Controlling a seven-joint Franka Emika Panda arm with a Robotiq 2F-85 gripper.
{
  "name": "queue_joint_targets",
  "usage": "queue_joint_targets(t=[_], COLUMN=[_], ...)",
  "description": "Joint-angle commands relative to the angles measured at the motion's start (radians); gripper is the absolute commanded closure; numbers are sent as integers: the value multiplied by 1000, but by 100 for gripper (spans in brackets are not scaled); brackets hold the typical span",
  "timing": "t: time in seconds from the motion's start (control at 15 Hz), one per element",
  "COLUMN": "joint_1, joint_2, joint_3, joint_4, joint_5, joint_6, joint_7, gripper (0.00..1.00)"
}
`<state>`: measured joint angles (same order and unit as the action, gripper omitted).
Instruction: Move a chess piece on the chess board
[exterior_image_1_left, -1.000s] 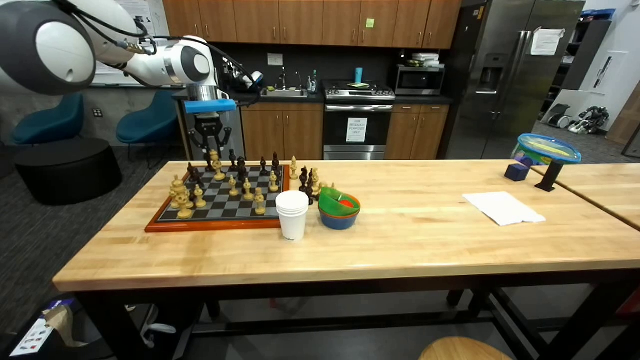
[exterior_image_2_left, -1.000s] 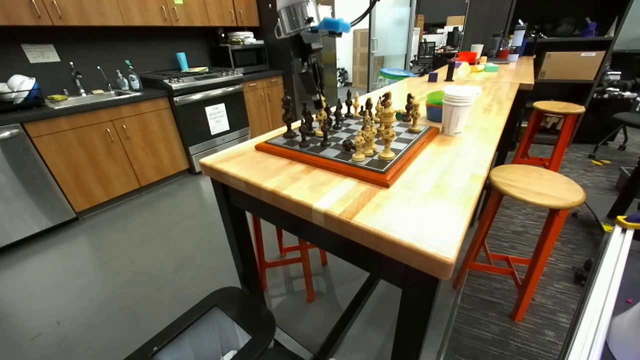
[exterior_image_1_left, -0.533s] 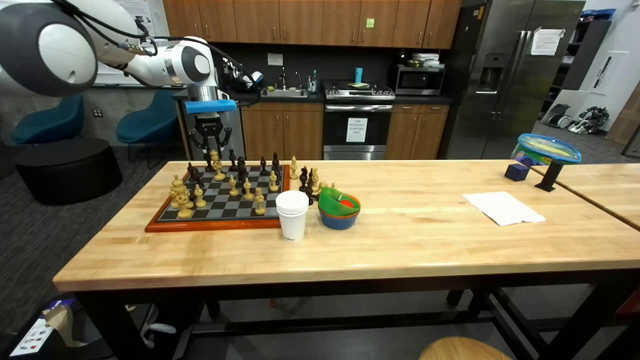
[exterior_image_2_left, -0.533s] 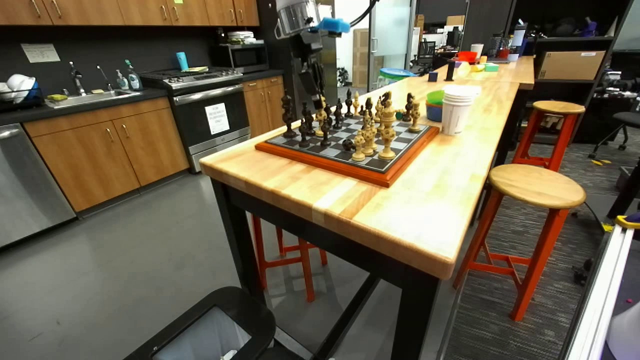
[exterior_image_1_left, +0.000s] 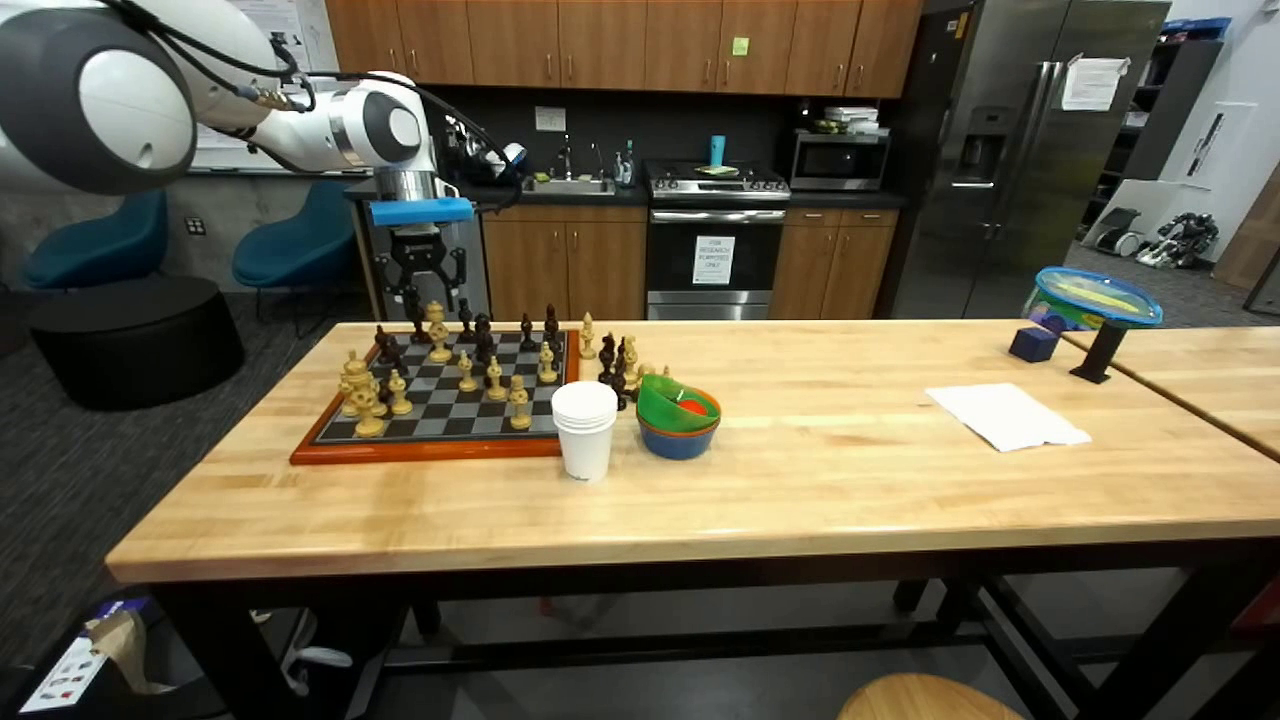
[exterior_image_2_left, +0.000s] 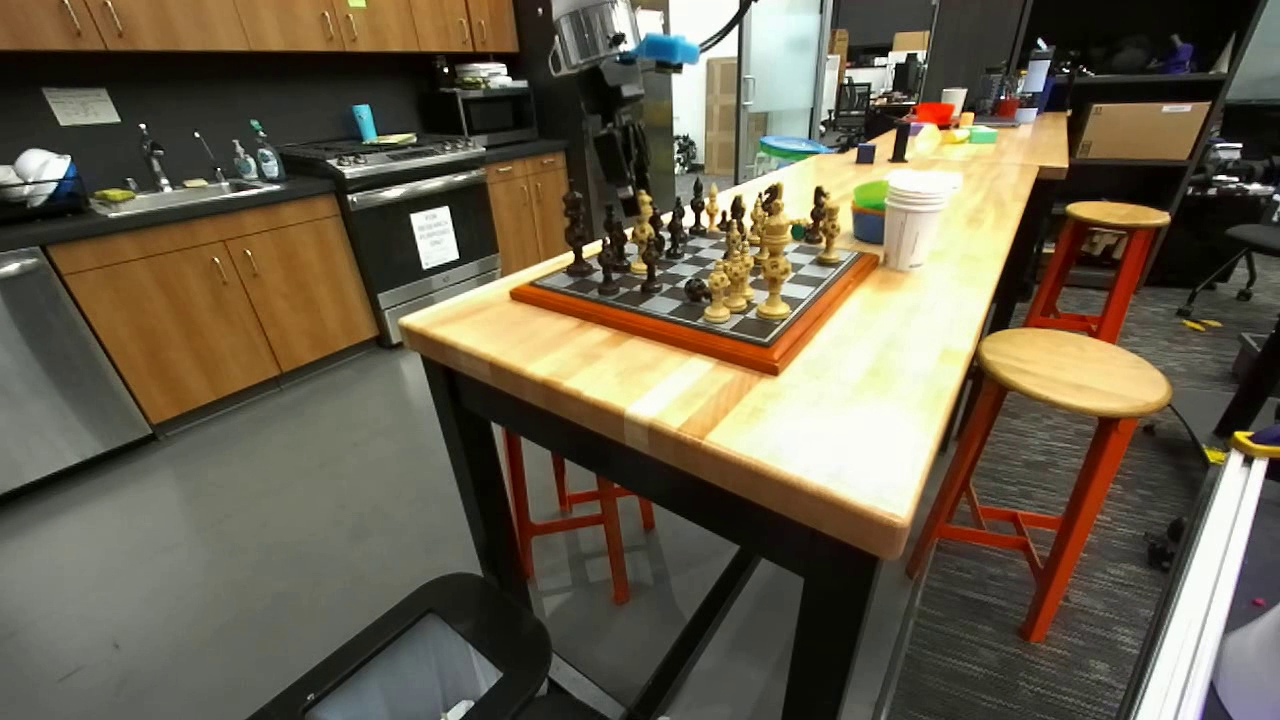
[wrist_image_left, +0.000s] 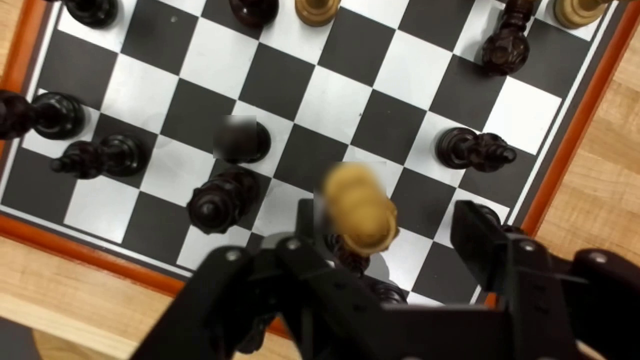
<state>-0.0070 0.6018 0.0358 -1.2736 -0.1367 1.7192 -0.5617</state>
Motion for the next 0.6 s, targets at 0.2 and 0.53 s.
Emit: queue_joint_targets(t=[0.2, 0.53], joint_1=[-5, -3], joint_2=[-24, -112], joint_3=[10, 8], joint_4=[3, -54], joint_5=[-16, -14], joint_6=[-23, -58], joint_7=[-5, 15], gripper=[0, 0])
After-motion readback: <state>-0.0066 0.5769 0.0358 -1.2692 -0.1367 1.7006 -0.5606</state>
